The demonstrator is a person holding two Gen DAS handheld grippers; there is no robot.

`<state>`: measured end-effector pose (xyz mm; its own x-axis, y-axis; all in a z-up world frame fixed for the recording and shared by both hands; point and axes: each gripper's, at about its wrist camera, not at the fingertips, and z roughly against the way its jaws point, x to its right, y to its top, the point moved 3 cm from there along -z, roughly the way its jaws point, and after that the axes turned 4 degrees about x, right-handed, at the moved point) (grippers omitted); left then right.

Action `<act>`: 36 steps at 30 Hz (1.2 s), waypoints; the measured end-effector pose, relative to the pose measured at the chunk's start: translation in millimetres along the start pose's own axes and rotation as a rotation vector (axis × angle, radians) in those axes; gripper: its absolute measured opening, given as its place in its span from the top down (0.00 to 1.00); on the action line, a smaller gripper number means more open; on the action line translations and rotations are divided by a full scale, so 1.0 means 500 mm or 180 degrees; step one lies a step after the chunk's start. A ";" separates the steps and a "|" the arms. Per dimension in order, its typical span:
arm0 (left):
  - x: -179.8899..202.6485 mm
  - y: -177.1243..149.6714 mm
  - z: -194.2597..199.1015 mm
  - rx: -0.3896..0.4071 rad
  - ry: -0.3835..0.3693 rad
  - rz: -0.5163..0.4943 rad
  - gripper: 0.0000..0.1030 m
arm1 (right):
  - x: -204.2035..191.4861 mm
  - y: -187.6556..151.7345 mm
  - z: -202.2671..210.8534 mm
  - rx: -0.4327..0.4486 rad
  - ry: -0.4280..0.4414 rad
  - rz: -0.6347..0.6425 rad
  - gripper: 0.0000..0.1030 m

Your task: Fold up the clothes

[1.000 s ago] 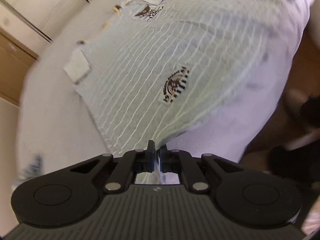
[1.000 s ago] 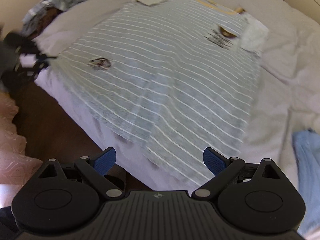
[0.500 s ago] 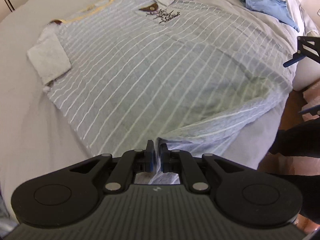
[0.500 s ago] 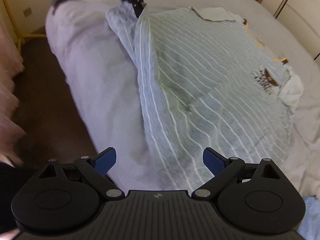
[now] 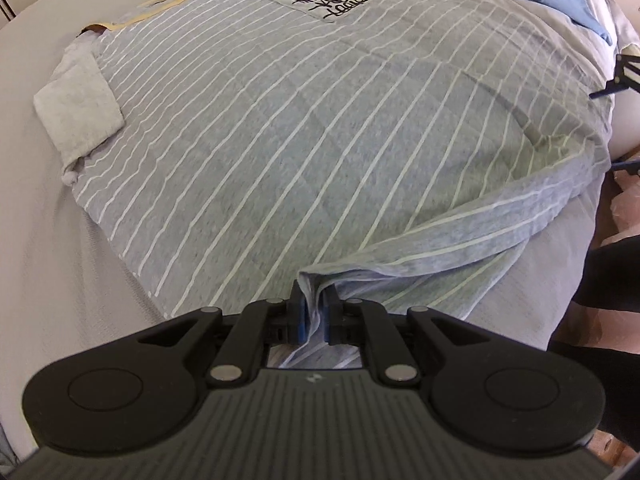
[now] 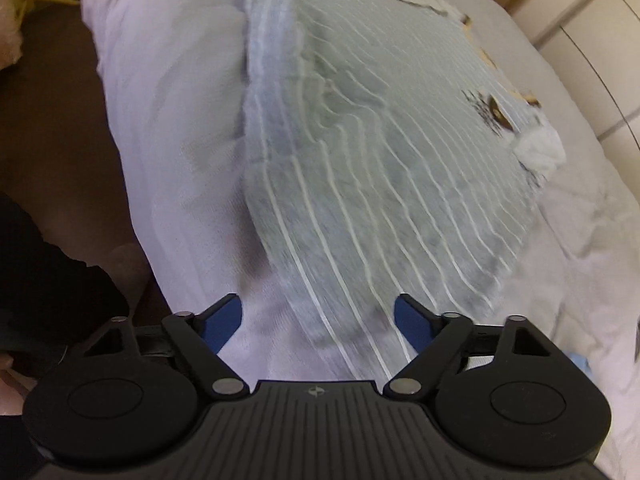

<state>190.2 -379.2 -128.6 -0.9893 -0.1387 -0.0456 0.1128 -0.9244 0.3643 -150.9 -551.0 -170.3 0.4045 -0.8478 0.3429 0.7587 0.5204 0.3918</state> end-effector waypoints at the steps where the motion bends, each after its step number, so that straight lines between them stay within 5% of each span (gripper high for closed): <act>1: 0.003 0.000 0.004 -0.0004 0.0025 -0.0039 0.93 | 0.005 0.004 -0.002 0.0016 0.0017 -0.0010 0.34; 5: 0.012 -0.002 0.023 0.0005 0.0086 -0.0116 0.93 | 0.040 0.019 -0.001 0.0087 0.0077 -0.0169 0.46; 7: 0.015 -0.004 0.033 0.0001 0.0077 -0.0116 0.93 | 0.066 0.030 0.003 0.0060 0.0168 -0.0311 0.75; 9: 0.022 -0.007 0.048 -0.0024 0.0028 -0.0186 0.94 | 0.089 0.046 0.010 0.0022 0.0283 -0.0363 0.94; 16: -0.020 0.004 0.117 0.0076 -0.0117 -0.0177 0.94 | 0.231 0.113 0.075 0.0050 0.0555 -0.0626 0.96; 24: -0.125 0.061 0.062 0.0209 0.0047 0.0242 0.94 | 0.395 0.191 -0.044 -0.0068 0.0341 -0.1031 0.95; 29: -0.142 0.025 0.094 0.0183 0.0106 0.0479 0.86 | 0.459 0.197 -0.102 -0.0130 0.0344 -0.1274 0.80; 34: -0.147 -0.050 0.137 0.0163 0.0017 0.1169 0.77 | 0.483 0.172 -0.084 -0.0044 0.0378 -0.1558 0.56; 36: -0.136 -0.068 0.143 0.0180 -0.0046 0.1340 0.71 | 0.481 0.157 -0.072 -0.0008 0.0434 -0.1689 0.56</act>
<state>247.1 -312.9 -71.6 -0.8592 -0.4946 0.1308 0.5023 -0.7671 0.3990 24.2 -717.6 -88.0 0.0282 -0.9995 -0.0152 0.8778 0.0175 0.4787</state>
